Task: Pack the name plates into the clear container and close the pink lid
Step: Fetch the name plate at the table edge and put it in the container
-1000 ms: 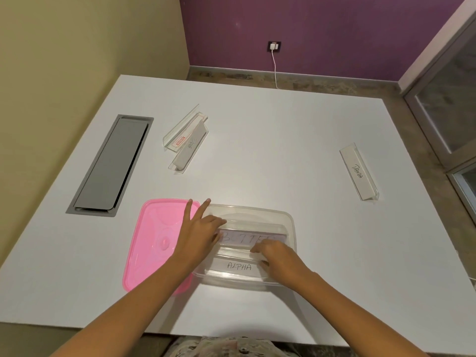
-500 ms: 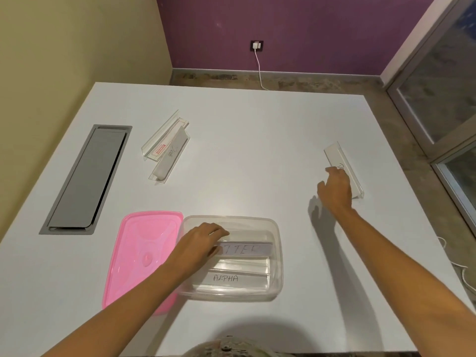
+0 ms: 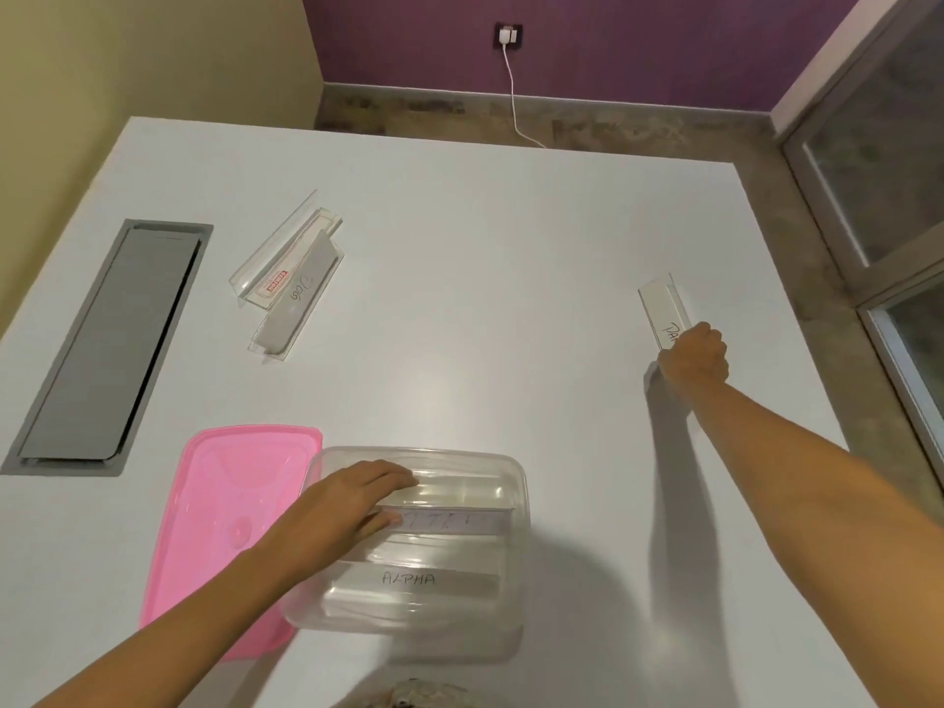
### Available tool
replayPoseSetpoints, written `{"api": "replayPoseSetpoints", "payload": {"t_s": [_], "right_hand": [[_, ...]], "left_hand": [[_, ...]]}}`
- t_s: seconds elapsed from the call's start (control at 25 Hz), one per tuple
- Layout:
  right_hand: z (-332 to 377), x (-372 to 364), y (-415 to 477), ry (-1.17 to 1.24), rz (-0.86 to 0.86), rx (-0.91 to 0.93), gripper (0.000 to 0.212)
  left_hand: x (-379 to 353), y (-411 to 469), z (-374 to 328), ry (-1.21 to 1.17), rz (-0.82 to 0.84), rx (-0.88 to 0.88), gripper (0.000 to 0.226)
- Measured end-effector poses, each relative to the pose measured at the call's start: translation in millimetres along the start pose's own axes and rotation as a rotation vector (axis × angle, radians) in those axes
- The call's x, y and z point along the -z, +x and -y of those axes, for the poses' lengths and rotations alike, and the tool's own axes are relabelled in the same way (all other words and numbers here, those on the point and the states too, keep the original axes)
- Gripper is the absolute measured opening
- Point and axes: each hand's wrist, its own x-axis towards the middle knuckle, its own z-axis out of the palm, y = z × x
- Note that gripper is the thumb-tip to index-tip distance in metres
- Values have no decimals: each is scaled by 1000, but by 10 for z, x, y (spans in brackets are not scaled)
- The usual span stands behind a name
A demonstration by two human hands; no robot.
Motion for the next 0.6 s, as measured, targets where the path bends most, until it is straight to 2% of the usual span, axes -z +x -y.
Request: {"api": "replayPoseSetpoints", "payload": {"t_s": [0.2,0.4,0.52,0.6], "right_hand": [[-98,-111,114,-19,45,-31,61],[-188,-199,155,23,58,-106,63],[-159,-160,152,14,148,-199,82],[-177,-144,144,18,219,-241,86]], "left_hand": [[-19,2,19,-9,25,11,42],[7,5,-8,-9,12,5,43],[5,7,-11,-9,11,7,38],[2,0,-18,-4,-2,8,37]]}}
